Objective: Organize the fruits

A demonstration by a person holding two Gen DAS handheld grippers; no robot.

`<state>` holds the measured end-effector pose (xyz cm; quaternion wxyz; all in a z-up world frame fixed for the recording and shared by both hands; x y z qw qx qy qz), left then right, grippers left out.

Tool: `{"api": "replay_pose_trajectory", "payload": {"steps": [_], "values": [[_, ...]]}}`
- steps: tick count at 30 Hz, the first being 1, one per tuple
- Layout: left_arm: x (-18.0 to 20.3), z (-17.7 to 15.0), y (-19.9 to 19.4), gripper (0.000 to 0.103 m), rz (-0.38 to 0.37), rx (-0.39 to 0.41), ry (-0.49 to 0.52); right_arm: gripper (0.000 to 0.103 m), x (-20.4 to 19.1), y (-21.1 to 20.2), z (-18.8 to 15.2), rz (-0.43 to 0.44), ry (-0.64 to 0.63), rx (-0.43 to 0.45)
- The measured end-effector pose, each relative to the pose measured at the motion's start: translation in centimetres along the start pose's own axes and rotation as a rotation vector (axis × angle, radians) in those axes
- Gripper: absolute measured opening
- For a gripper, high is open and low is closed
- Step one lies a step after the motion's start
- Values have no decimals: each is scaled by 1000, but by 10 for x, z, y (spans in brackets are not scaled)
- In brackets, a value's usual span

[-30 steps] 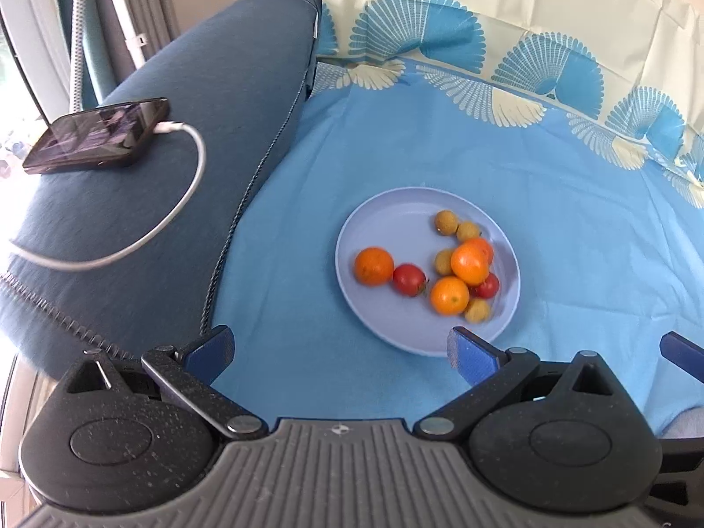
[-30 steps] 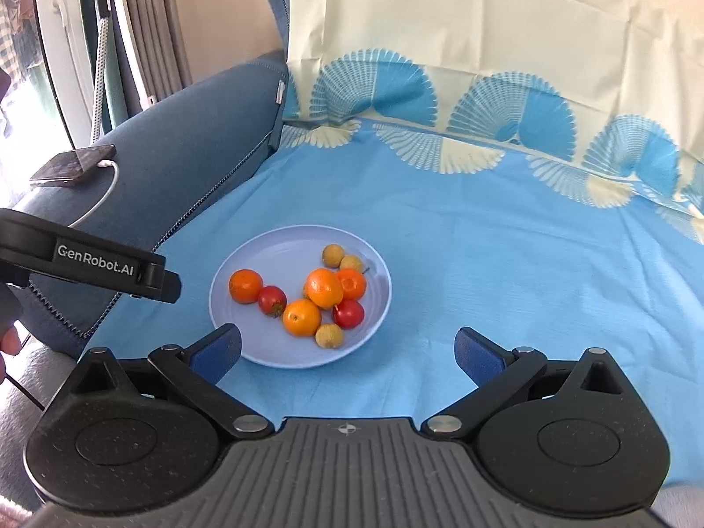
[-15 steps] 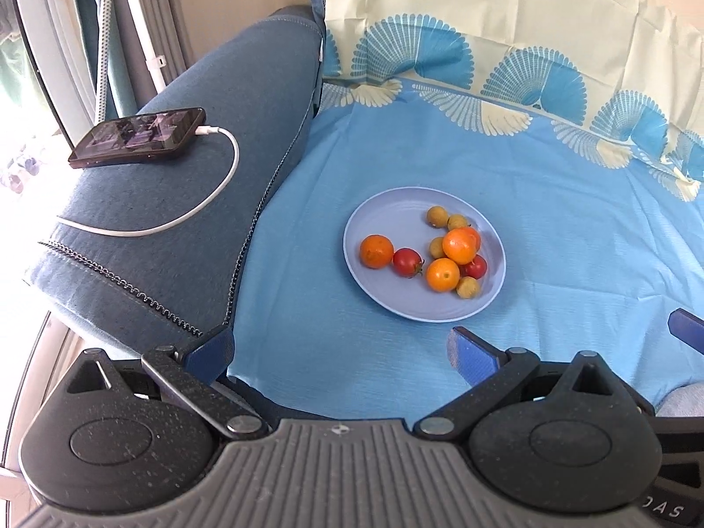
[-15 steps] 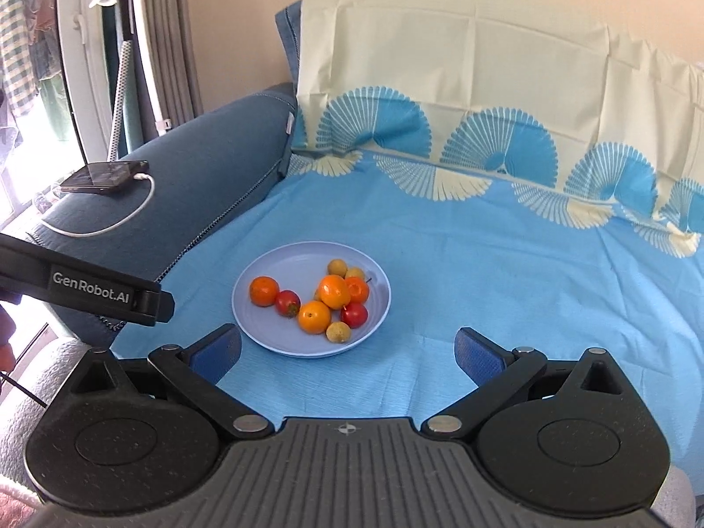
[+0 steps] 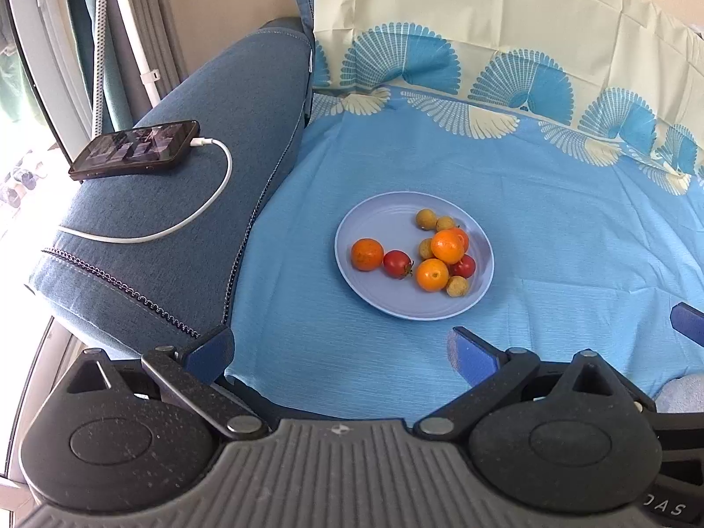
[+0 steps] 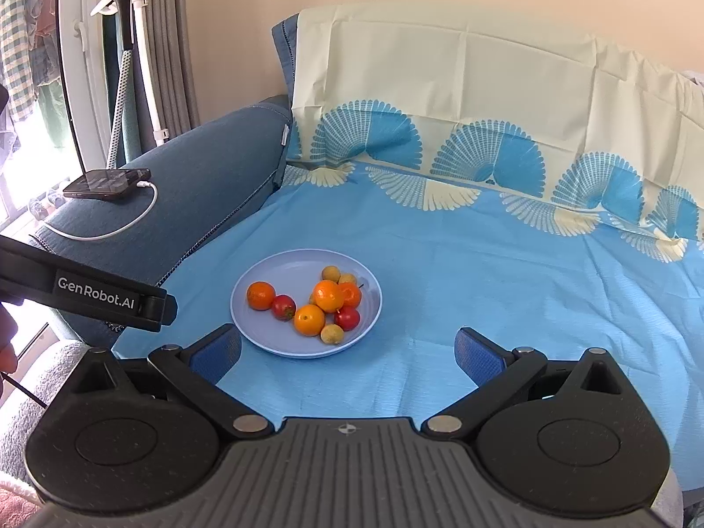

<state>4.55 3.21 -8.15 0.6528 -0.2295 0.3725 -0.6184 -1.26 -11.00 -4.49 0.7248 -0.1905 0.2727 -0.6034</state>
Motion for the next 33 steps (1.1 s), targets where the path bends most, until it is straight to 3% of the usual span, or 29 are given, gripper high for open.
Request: {"api": "replay_pose_trajectory", "payload": {"steps": [33], "values": [[-1,2,0,103,11,5,11,102,-5,2,0,-2,-18,-1]]}}
Point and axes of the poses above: each gripper's, at about its wrist camera, not at the fingertips, and y roughly the way its jaws point, x to its right, z to its top, the point moved 9 cm from there along y, roughly the way its jaws point, and after that the axes turned 9 degrees about z, right-handed, at the moved point
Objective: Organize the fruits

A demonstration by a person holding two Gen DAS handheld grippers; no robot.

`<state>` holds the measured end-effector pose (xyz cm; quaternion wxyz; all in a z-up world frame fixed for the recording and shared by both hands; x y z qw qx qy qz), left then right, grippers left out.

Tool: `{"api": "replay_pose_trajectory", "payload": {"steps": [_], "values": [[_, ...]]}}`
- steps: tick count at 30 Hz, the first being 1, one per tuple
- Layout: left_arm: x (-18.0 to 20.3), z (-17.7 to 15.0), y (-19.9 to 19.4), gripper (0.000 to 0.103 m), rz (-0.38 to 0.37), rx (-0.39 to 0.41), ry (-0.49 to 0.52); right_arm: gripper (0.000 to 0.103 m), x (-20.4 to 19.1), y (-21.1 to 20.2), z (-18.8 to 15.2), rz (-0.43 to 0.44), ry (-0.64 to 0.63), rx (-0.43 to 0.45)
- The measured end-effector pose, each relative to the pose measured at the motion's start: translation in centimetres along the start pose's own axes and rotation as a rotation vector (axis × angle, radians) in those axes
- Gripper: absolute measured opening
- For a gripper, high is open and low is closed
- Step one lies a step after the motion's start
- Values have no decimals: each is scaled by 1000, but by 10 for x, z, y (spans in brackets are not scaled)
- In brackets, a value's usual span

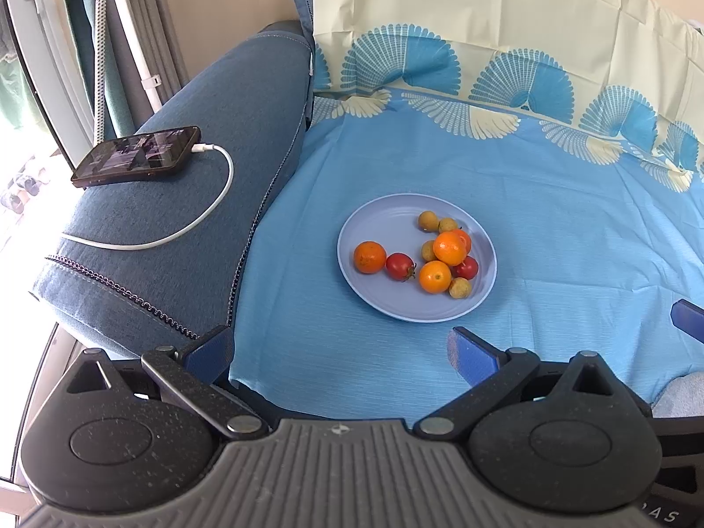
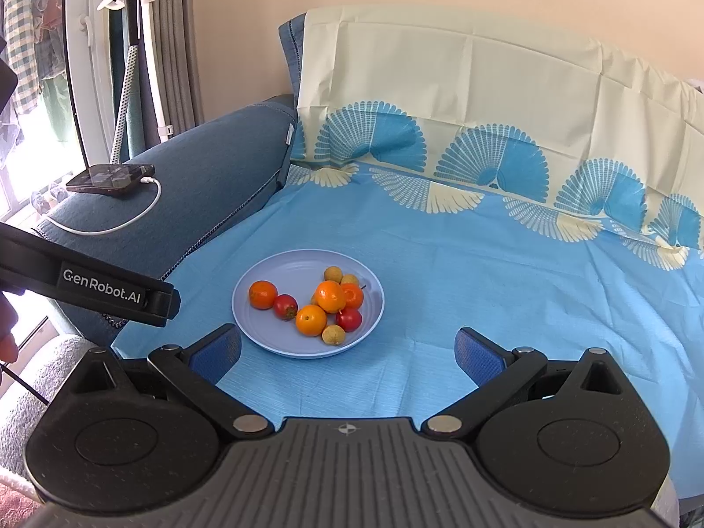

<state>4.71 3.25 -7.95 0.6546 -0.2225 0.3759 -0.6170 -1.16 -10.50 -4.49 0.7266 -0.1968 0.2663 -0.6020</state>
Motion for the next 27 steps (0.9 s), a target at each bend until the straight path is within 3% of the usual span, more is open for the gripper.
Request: {"api": "replay_pose_trajectory", "payload": {"steps": [27], "values": [[-2,2,0,103,23,15,13,102,-1,-1,1,1,-6,4]]}}
Point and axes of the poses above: each gripper's, at about its wrist camera, not at the fingertips, and y roughly the way its jaws point, x to its right, z to its top, the point moved 9 cm from there along y, roughly the way its jaws point, and after that the axes turned 9 degrees about z, right-handed, at the moved point
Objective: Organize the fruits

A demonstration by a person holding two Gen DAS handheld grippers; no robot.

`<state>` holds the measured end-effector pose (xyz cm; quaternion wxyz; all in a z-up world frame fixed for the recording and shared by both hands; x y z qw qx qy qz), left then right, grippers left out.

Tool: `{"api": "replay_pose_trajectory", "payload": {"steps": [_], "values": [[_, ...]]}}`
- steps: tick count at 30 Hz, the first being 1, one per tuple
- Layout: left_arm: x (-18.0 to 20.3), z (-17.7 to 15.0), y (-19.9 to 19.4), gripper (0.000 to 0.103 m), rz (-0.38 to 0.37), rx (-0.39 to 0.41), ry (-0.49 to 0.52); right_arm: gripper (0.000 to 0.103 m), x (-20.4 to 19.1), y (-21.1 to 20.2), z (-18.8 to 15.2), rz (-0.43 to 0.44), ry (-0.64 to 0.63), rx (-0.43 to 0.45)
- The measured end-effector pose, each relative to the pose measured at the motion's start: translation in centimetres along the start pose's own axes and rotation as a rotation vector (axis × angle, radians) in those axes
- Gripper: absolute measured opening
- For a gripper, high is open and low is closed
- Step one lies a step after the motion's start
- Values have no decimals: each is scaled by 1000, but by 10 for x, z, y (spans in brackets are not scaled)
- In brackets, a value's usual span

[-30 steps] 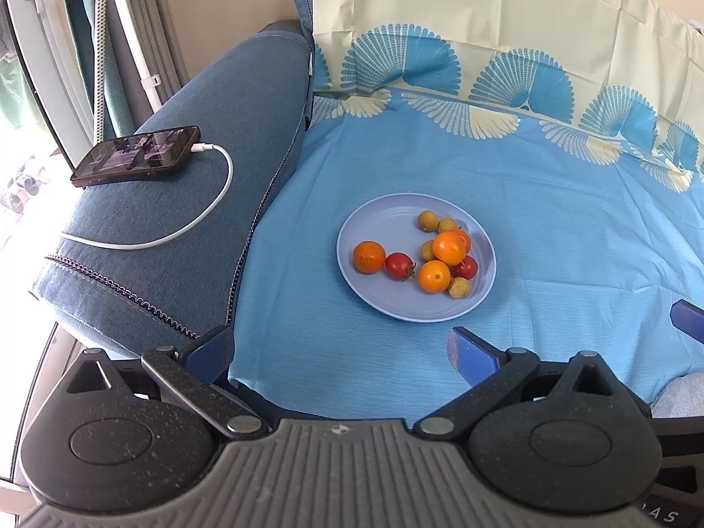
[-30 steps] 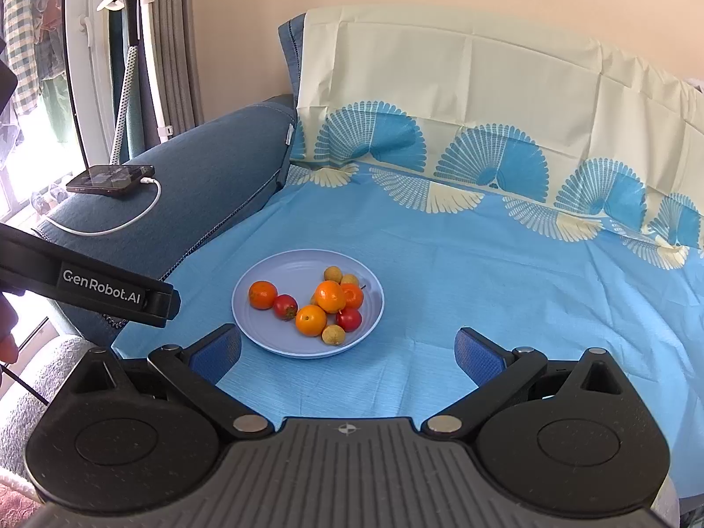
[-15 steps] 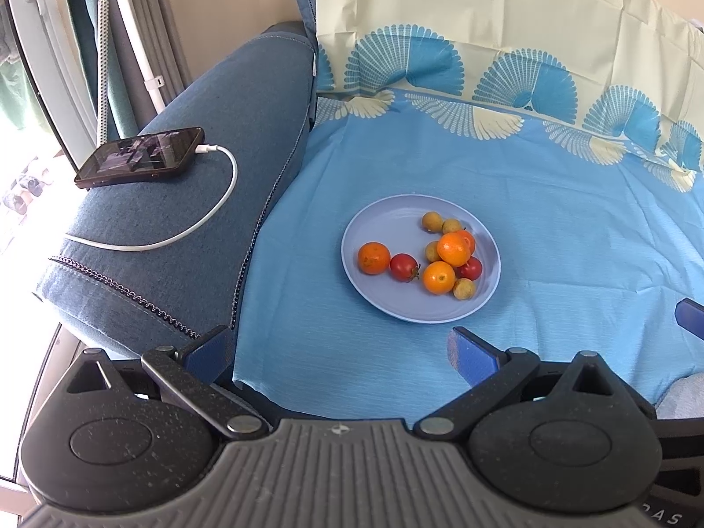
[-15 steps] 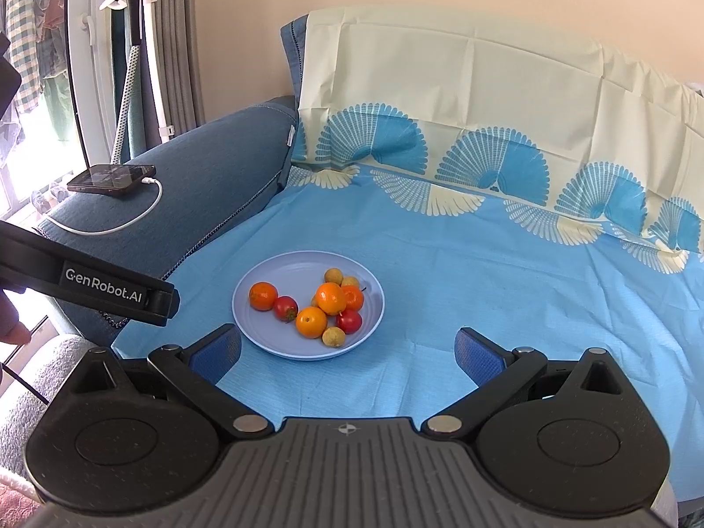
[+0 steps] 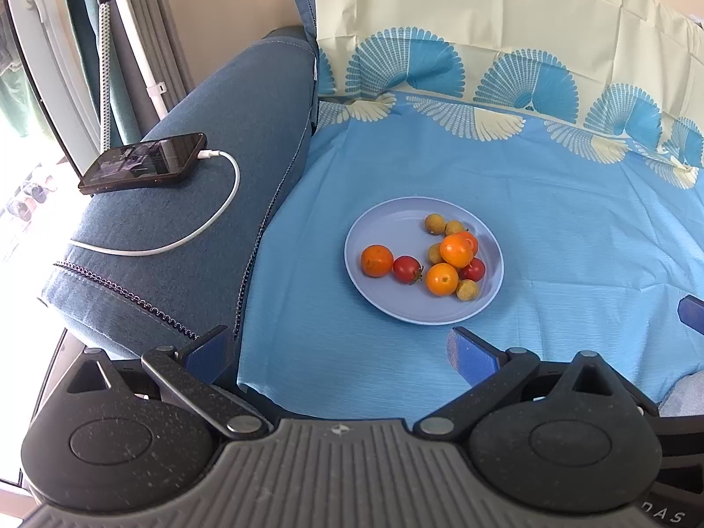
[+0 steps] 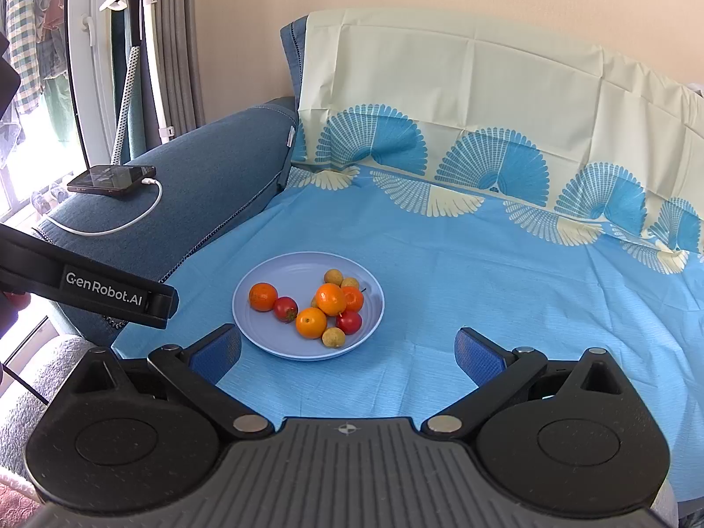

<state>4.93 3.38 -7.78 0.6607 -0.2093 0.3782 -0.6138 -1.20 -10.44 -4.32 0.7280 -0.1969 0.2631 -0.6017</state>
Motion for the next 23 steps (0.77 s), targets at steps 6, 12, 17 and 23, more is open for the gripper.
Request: {"api": "replay_pose_trajectory", "payload": {"steps": [6,12,17,23], "values": [[-1,0,1,103,1,1,1,102,0,0,0,-1,0,0],[-1,1,1,103,-2,-4,-1,102,0,0,0,-1,0,0],[-1,2,1,103,-2,1,0,102,1,0,0,-2,0,4],[1,4,4,103,20,3,11,102,1,3,3,-9,2,4]]}}
Point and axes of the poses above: each gripper's, at about its wrist camera, not at the fingertips, and y roughly the way its jaws point, x to its right, z to its top, the point moved 9 cm from there along y, roughly the way its jaws point, and after that the axes turned 9 degrees about z, right-handed, at the moved point
